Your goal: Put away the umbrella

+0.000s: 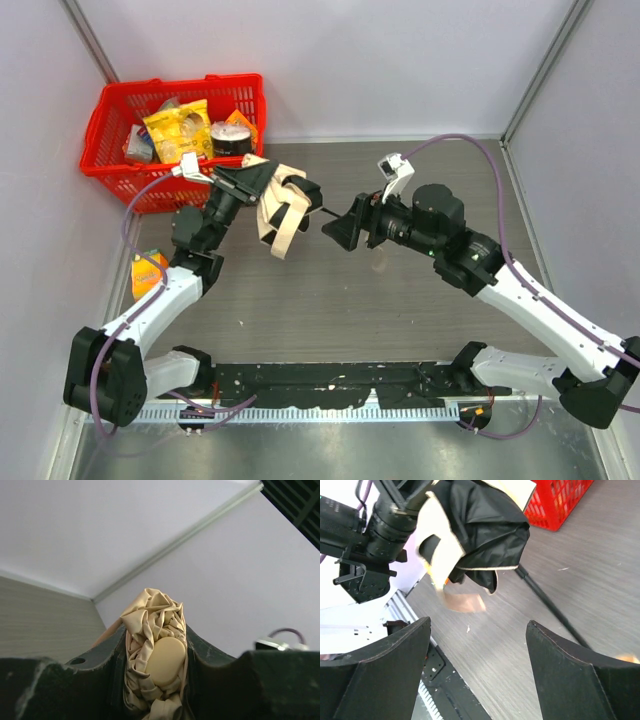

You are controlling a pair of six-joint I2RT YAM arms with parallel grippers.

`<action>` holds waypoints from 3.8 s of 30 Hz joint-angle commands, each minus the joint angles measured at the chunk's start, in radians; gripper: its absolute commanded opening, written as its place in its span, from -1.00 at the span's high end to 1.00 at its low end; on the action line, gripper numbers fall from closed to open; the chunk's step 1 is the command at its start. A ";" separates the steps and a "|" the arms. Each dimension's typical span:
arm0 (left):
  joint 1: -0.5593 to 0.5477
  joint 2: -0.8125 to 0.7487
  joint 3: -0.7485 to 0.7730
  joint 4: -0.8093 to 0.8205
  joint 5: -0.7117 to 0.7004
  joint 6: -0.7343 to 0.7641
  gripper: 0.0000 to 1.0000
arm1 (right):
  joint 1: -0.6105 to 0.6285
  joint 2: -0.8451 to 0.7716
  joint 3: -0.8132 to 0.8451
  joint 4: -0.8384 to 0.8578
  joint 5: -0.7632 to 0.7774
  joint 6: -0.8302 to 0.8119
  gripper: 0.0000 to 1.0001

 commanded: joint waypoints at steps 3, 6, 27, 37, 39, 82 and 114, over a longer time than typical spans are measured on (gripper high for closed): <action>0.024 -0.026 0.054 -0.017 -0.185 0.151 1.00 | 0.021 -0.048 0.185 -0.245 0.211 -0.179 -0.63; 0.024 -0.040 0.053 -0.041 -0.186 0.148 1.00 | 0.021 -0.035 0.232 -0.289 0.245 -0.222 -0.68; 0.024 -0.006 -0.033 0.093 -0.422 -0.310 1.00 | 0.156 0.320 0.022 0.532 0.044 -0.059 0.06; 0.024 0.023 -0.030 0.144 -0.433 -0.393 1.00 | 0.192 0.375 0.067 0.504 0.079 -0.151 0.46; 0.024 0.020 -0.032 0.139 -0.435 -0.407 1.00 | 0.194 0.387 0.079 0.518 0.066 -0.161 0.47; -0.037 0.122 0.034 0.299 -0.398 -0.883 1.00 | 0.405 0.495 -0.203 0.739 0.645 -0.417 0.14; -0.008 0.339 0.272 0.667 -0.133 -0.634 1.00 | -0.010 0.386 -0.386 1.035 -0.088 1.915 -0.27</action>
